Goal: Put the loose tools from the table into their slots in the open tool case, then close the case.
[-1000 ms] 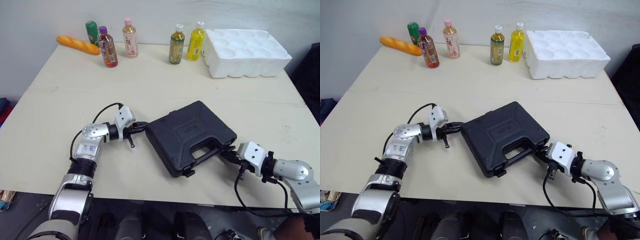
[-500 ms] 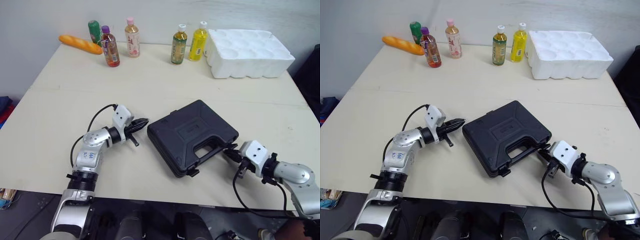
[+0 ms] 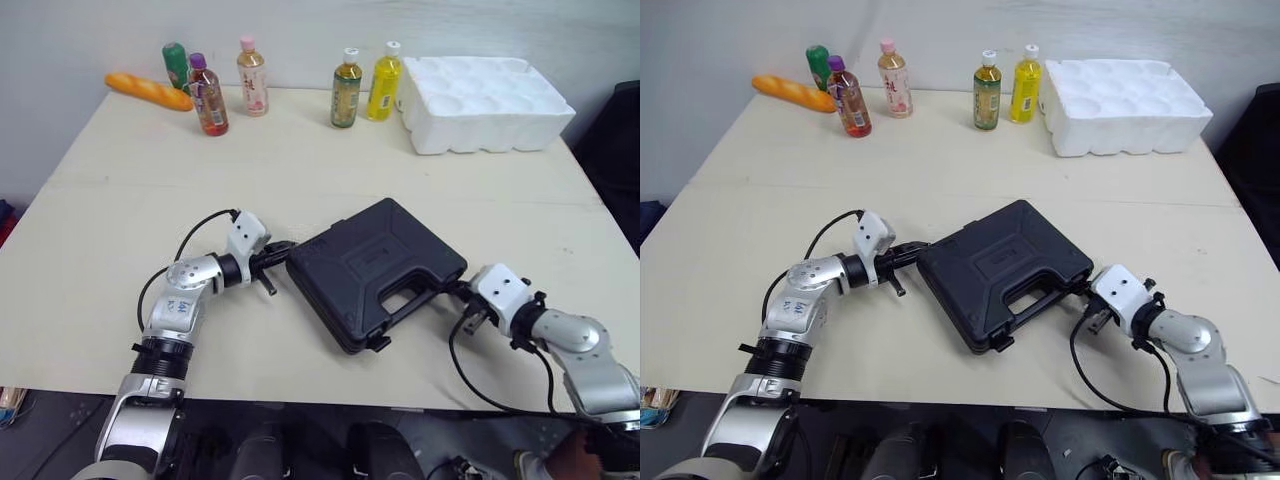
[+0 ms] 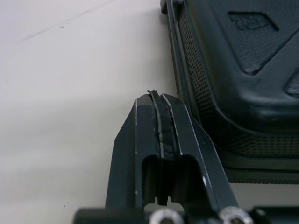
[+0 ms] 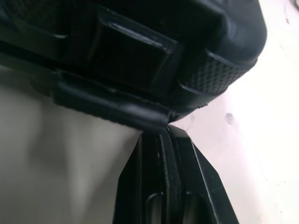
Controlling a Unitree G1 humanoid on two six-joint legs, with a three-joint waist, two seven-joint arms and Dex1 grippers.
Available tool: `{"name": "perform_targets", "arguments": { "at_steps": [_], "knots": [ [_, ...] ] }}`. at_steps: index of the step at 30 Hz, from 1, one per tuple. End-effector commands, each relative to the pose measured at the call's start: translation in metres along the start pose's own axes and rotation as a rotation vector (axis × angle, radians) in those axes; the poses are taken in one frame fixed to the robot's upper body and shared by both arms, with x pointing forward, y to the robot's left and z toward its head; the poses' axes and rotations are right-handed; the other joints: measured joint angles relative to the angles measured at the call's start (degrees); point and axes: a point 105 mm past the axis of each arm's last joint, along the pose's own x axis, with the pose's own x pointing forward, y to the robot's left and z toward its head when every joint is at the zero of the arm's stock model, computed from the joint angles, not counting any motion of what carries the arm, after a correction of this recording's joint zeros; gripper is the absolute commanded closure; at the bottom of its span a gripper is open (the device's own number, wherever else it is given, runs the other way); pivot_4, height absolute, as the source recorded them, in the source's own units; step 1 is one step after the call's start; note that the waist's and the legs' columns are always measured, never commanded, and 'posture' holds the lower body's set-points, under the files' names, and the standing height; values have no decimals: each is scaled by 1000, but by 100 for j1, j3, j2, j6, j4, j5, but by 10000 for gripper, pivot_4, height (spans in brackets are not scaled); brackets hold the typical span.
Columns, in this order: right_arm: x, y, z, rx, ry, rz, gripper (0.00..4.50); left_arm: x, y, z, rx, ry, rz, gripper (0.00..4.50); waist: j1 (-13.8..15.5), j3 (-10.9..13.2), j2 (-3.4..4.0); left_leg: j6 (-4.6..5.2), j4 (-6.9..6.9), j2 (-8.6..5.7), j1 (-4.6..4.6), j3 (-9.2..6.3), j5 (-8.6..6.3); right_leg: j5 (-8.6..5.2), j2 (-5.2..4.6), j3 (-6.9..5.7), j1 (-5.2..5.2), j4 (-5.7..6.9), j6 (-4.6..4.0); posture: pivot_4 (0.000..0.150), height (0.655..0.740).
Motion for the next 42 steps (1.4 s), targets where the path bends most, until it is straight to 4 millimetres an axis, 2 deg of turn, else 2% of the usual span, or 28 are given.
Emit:
{"name": "perform_targets", "arguments": {
  "at_steps": [1,5,11,17,18,22,24,26,29,35,40,42],
  "knots": [
    [15,22,19,-11,-96,85,45000,-6,2,3,25,17,3,44387,-55,0,0,-1,-3,0,1,3,1,0,0,4,-3,3,0,1500,7400],
    [19,26,25,-19,-125,120,45000,-18,13,0,18,42,75,44387,-106,0,0,-13,-14,7,2,7,8,-2,6,11,-14,8,-4,1500,7400],
    [21,30,30,-17,-146,140,45000,-39,13,2,35,56,92,44387,-105,1,2,-16,-17,8,0,7,9,-4,4,11,-19,10,-8,1500,7400],
    [10,24,25,-34,-128,110,45000,-68,25,13,102,37,153,44387,-64,3,5,-17,-20,8,0,5,8,-5,0,13,-20,9,-10,1500,7400],
    [7,22,26,-34,-132,106,45000,-71,23,18,107,5,134,44387,-47,3,5,-18,-20,8,0,5,7,-5,0,12,-20,7,-10,1500,7400],
    [-10,18,23,-29,-124,100,45000,-84,25,60,99,-187,104,44387,0,5,7,-18,-24,5,-7,4,7,-6,-4,11,-24,4,-11,1500,7400],
    [-15,19,20,-26,-115,107,45000,-87,29,71,100,-219,111,44387,23,5,8,-15,-23,1,-9,1,6,-6,-7,8,-21,2,-10,1500,7400],
    [-28,27,12,9,-87,153,45000,-74,18,93,114,-268,11,44387,83,6,9,-11,-22,-4,-8,0,6,-5,-11,7,-18,1,-10,1500,7400],
    [-39,35,6,38,-67,188,45000,-52,-8,112,144,-279,-164,44387,181,6,9,-7,-22,-7,-11,-7,3,-5,-6,1,-11,-7,-10,1500,7400],
    [-39,33,12,63,-94,148,45000,-1,-67,125,169,-238,-484,44387,163,6,9,2,-16,-15,-10,0,-2,-2,4,11,-5,-16,-3,1500,7400],
    [-38,30,15,71,-110,120,45000,29,-91,131,174,-224,-557,44387,145,7,12,-4,-15,-5,-10,2,1,-2,13,16,-11,-14,-3,1500,7400],
    [-38,31,16,85,-116,117,45000,47,-101,128,194,-185,-574,44387,155,7,12,-4,-14,-7,-10,2,5,-2,15,15,-11,-25,-3,1500,7400]
  ]
}}
